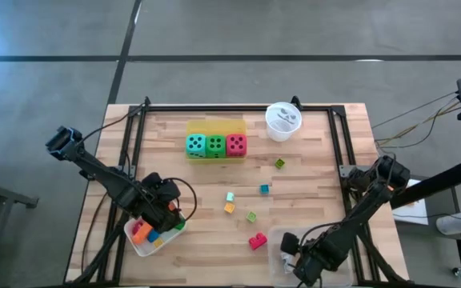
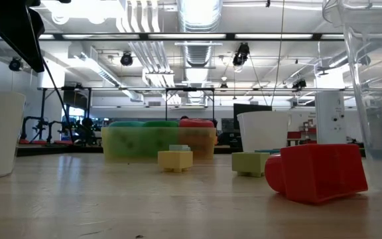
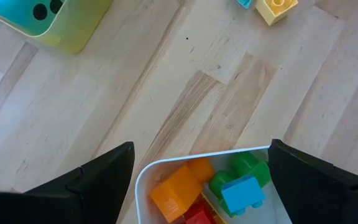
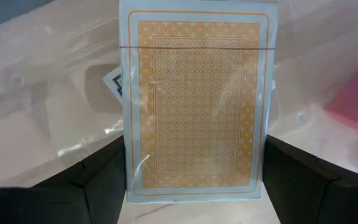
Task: Pick & Place Toys
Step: Put the yellow deck of cards into the transparent bin, then put the top light green game piece into the white bin
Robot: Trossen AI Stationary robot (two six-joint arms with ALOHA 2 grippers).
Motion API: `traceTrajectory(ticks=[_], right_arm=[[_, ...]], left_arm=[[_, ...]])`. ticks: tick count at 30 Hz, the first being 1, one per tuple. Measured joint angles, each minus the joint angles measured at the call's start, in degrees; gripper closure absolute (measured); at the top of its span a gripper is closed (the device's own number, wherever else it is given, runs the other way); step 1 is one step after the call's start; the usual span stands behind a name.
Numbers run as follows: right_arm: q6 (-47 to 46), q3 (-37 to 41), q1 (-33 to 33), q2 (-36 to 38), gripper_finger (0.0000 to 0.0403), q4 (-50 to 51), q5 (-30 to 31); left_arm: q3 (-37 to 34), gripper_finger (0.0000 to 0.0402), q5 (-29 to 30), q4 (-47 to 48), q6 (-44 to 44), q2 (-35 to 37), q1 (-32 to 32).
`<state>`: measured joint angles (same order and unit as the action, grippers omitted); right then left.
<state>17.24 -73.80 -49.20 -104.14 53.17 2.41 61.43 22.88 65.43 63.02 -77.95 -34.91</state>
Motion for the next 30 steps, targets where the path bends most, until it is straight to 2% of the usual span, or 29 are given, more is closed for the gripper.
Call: traceTrajectory(ticks=[5,8,21,30], right_arm=[[-7.49,0.0,0.34,0.0,0.0033,-0.15,1.49],[-10.34,0.0,0.54,0.0,0.0012,-0.14,2.63],[-12.36,-0.03,0.49,0.0,0.0011,-0.45,2.74],[-17.96,-5.01,0.47,0.02,0.001,3.94,2.72]], left_arm=[[0.0,0.0049,0.01,-0.05,0.0,0.0,0.0],[0.0,0.0049,0.01,-0.07,0.0,0.0,0.01],[0.0,0.0049,0.0,-0.07,0.0,0.0,0.02],[0.0,0.0049,0.0,-0.07,0.0,0.0,0.02]])
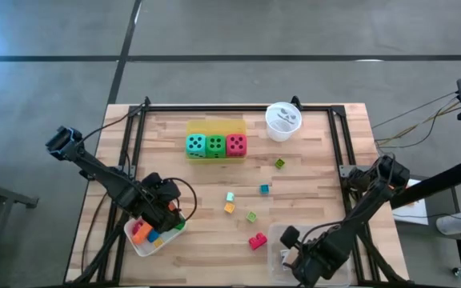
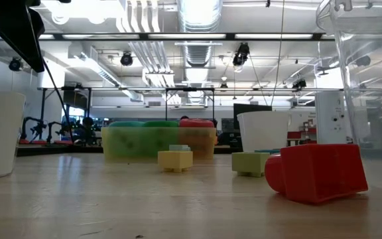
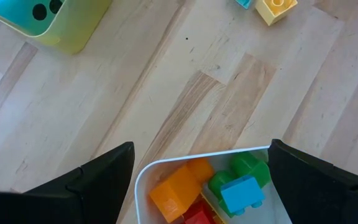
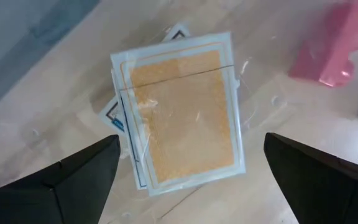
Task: Pick & Place Toys
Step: Put the top light green game piece into the white bin
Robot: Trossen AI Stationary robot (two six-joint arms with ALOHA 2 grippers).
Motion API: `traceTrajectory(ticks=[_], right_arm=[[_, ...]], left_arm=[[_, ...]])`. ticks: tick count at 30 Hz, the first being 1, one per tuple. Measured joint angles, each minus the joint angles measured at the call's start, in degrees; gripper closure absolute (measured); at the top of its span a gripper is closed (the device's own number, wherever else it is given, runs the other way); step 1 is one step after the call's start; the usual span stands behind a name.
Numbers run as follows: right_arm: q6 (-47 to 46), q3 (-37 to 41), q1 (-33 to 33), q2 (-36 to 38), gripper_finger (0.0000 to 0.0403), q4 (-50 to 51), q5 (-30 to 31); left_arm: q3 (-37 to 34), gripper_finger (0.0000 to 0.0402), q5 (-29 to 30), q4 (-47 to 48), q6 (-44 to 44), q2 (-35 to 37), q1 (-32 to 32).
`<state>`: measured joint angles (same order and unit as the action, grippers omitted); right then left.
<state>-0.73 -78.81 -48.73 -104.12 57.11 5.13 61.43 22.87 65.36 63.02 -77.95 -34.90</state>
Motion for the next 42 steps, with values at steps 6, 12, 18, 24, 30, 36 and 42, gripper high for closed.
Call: traceTrajectory(ticks=[6,12,18,24,30,36,42], right_arm=[[-5.21,-4.4,0.0,0.0,0.001,5.56,-0.14],[-9.28,-9.13,0.0,0.0,0.001,9.18,-0.44],[-16.27,-13.95,0.0,0.0,0.001,14.31,-0.56],[-24.94,-19.1,0.0,0.0,0.001,17.78,-0.62],[-38.03,-23.96,0.02,0.0,0.001,21.97,2.56],[-46.25,-27.2,0.61,0.0,0.001,29.08,7.33],[-55.11,-29.19,3.07,0.0,0.001,32.76,11.84]], left_arm=[[0.02,0.0049,0.02,-0.02,0.0,0.0,0.0],[0.02,0.0049,0.01,-0.02,0.0,0.0,-0.02],[0.02,0.0048,0.01,-0.02,0.0,0.0,-0.02],[0.02,0.0048,0.0,-0.02,0.0,0.0,0.0],[0.02,0.0048,0.02,-0.02,0.0,0.0,-0.01],[0.01,0.0048,0.02,-0.02,0.0,0.0,-0.02],[0.02,0.0049,0.02,-0.02,0.0,0.0,0.0]])
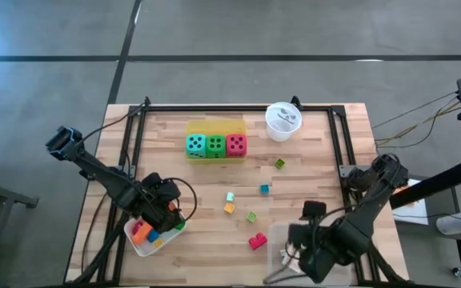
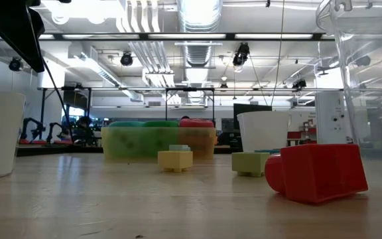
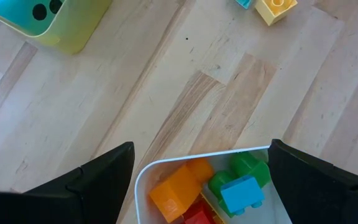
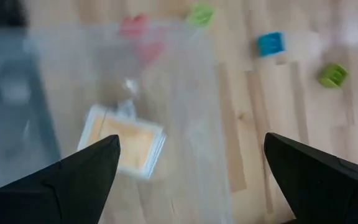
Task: Pick & Place Toys
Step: Put the top light green game piece into the white bin
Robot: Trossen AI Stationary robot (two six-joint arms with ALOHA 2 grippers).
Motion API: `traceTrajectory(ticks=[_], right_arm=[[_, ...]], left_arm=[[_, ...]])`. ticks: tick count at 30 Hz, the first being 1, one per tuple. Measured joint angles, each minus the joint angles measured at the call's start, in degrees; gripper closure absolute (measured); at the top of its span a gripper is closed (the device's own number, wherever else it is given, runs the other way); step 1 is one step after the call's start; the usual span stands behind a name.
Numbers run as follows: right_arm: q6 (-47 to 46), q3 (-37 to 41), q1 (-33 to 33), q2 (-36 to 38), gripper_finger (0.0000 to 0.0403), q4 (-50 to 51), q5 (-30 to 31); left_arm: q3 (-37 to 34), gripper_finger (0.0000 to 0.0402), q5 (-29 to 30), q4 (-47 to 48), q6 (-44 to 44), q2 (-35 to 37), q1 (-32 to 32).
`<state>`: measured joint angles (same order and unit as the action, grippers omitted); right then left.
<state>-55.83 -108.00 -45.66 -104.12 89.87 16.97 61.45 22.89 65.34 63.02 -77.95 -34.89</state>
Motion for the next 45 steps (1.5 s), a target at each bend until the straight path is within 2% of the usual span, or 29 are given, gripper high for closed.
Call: traceTrajectory(ticks=[4,8,11,17,20,24,28,30,39,45], right_arm=[[-9.42,-0.52,3.44,0.0,0.001,0.15,3.27],[-11.51,-0.53,9.41,0.07,0.001,0.17,3.28],[-10.28,-0.53,14.72,0.44,0.001,0.17,2.72],[-5.71,-0.51,26.87,0.61,0.001,0.14,0.6],[-3.2,-0.51,32.76,0.63,0.001,0.14,-1.29],[-0.21,-0.47,40.38,0.63,0.001,0.12,-2.36],[0.87,-0.47,47.58,0.63,0.001,-0.01,-2.92],[0.21,-0.29,50.45,0.63,0.001,-0.14,-2.92],[-6.18,5.43,56.82,0.63,0.001,-1.03,-5.52],[-7.02,10.87,58.05,0.65,0.001,-9.17,-6.4]], left_arm=[[0.0,0.0049,-0.01,0.0,0.0,0.0,0.0],[0.0,0.0049,0.0,0.0,0.0,0.0,0.0],[0.0,0.0049,0.22,0.0,-0.54,0.0,0.0],[0.0,0.0049,4.03,0.0,-10.57,0.0,0.0],[0.0,0.0049,4.22,0.0,-11.0,0.0,0.0],[0.02,0.0049,7.6,-0.58,-10.45,0.0,0.04],[0.02,0.0049,2.55,0.43,-9.94,0.0,-0.22],[0.02,0.0049,1.92,0.43,-8.56,0.11,-0.27],[0.02,0.0049,2.6,0.44,-8.47,1.07,-0.25],[0.02,0.0049,2.6,0.46,-10.6,1.14,-0.22]])
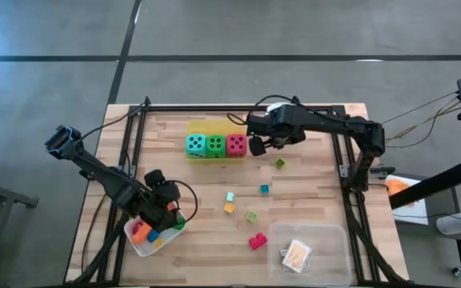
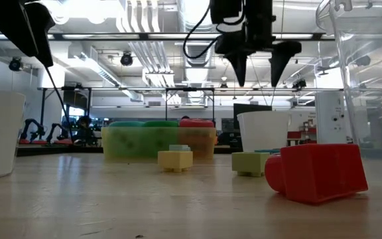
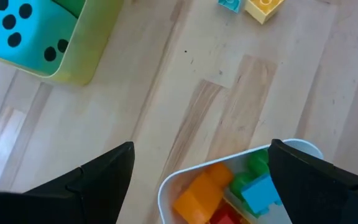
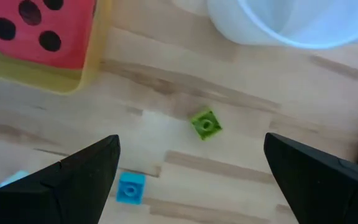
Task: Pick & Place Toys
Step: Put the top light green game piece into the white bin
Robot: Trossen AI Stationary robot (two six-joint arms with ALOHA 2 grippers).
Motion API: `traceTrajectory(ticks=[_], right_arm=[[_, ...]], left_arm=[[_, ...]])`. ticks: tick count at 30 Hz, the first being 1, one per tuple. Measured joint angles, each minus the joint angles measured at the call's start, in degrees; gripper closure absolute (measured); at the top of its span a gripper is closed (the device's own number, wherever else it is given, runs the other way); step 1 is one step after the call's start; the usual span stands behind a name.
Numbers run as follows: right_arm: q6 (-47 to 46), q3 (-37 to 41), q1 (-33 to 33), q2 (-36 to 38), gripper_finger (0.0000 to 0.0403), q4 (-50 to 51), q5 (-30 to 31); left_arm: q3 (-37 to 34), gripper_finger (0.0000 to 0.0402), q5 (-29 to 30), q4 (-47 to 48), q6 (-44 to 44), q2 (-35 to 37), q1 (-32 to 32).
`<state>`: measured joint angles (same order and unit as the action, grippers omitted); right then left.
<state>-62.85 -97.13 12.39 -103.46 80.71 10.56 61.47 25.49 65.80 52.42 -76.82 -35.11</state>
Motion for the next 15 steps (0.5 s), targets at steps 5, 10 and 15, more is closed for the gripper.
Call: traceTrajectory(ticks=[5,10,15], right_arm=[[0.83,5.78,0.6,-0.05,0.001,-4.34,-0.16],[1.17,11.16,0.97,0.23,0.001,-5.22,-0.14],[1.81,15.98,1.01,0.38,0.001,-8.86,-0.42]], left_arm=[[0.0,0.0049,0.01,0.0,-0.02,0.0,0.0],[0.0,0.0049,-0.01,0.0,-0.02,0.0,0.0],[0.0,0.0049,-0.01,0.0,-0.17,0.0,0.0]])
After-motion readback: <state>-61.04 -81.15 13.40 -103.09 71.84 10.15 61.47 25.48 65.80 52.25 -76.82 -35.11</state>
